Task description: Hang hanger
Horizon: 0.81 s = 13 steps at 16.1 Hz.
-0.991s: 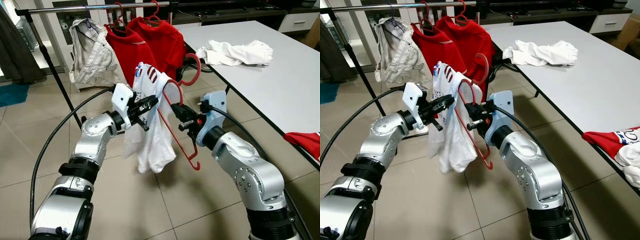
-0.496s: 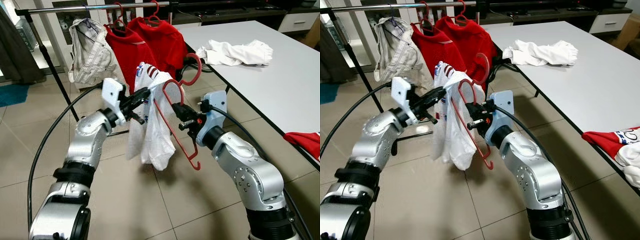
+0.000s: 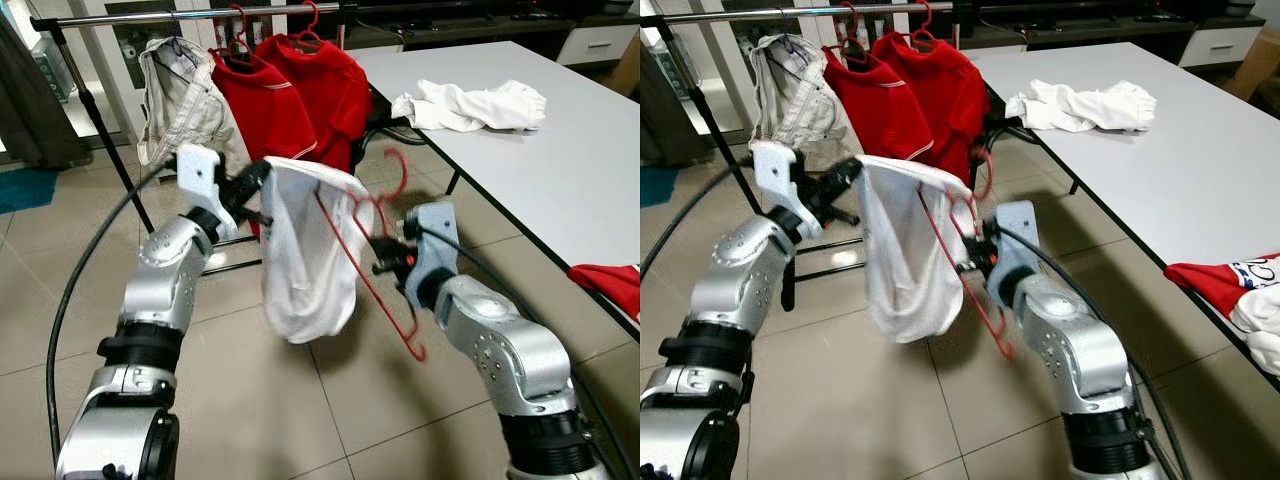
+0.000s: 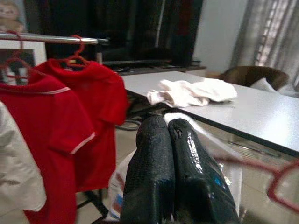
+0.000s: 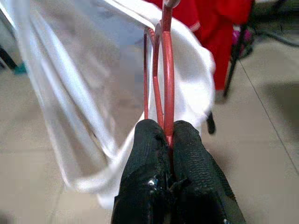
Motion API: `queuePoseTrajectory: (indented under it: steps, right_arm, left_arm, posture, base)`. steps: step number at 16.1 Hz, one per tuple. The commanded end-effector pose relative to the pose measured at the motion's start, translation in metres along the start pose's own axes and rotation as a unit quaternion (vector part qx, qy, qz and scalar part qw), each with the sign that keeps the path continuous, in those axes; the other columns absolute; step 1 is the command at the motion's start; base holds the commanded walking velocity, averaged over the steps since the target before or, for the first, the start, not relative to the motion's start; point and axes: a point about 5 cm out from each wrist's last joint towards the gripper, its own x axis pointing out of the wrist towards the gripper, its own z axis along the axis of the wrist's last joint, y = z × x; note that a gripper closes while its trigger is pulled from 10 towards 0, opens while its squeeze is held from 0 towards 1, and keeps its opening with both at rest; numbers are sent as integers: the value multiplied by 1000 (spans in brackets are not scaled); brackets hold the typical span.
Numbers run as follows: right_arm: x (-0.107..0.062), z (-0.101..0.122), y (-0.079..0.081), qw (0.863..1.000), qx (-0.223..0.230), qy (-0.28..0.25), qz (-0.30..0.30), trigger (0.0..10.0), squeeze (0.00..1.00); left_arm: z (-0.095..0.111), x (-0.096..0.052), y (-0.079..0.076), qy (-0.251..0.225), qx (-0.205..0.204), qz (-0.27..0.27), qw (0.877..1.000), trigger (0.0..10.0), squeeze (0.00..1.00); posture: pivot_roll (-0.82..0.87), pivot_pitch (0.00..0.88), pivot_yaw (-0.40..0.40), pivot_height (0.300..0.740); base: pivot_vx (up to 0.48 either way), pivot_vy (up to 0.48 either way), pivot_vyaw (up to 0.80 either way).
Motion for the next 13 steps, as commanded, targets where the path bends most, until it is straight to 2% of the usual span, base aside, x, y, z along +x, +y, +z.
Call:
queuePoseTrajectory:
  steps: [1,3,5,6,7,9,10,11,12,13]
  right_arm:
    - [-2,-1,-2,1000,-3,5,-8,10000,0]
    - [-3,6,4,1000,1,-20,17,10000,0]
    - [-2,12,3,999,17,-42,-3,10000,0]
    - [-2,14,-2,998,25,-50,-27,10000,0]
    - [-3,20,-15,991,43,-73,-105,10000,0]
    - [-6,23,-27,978,68,-98,-171,10000,0]
    - [-7,24,-28,976,67,-102,-179,10000,0]
    - [-4,24,-24,978,65,-108,-168,10000,0]
    - [-3,24,-21,978,64,-112,-163,10000,0]
    - [-3,32,-17,976,61,-142,-156,10000,0]
  left_arm:
    - [4,2,0,-2,3,-1,1000,0,0]
    - [0,3,-9,4,-1,-20,1000,0,0]
    - [-3,5,-21,10,-3,-49,999,0,0]
    - [-6,5,-26,17,4,-57,998,0,0]
    - [-11,4,-31,32,14,-60,998,0,0]
    - [-20,1,-38,51,12,-67,996,0,0]
    - [-24,0,-42,60,12,-71,996,0,0]
    - [-36,-3,-54,86,9,-89,992,0,0]
    - [-39,-3,-58,94,8,-96,991,0,0]
    - [-45,-4,-67,106,7,-110,988,0,0]
  posture:
    - [-137,0,31,740]
    - [-141,0,37,740]
    - [-140,0,37,740]
    - [-138,0,37,740]
    - [-137,0,37,740]
    - [-135,0,35,740]
    - [-135,0,35,740]
    - [-136,0,39,740]
    - [-136,0,39,740]
    - [-137,0,39,740]
  base:
    - [0,0,0]
    - [0,0,0]
    - [0,0,0]
    - [0,0,0]
    - [0,0,0]
    - [0,0,0]
    - [0,0,0]
    - [0,0,0]
    - [0,0,0]
    - [0,0,0]
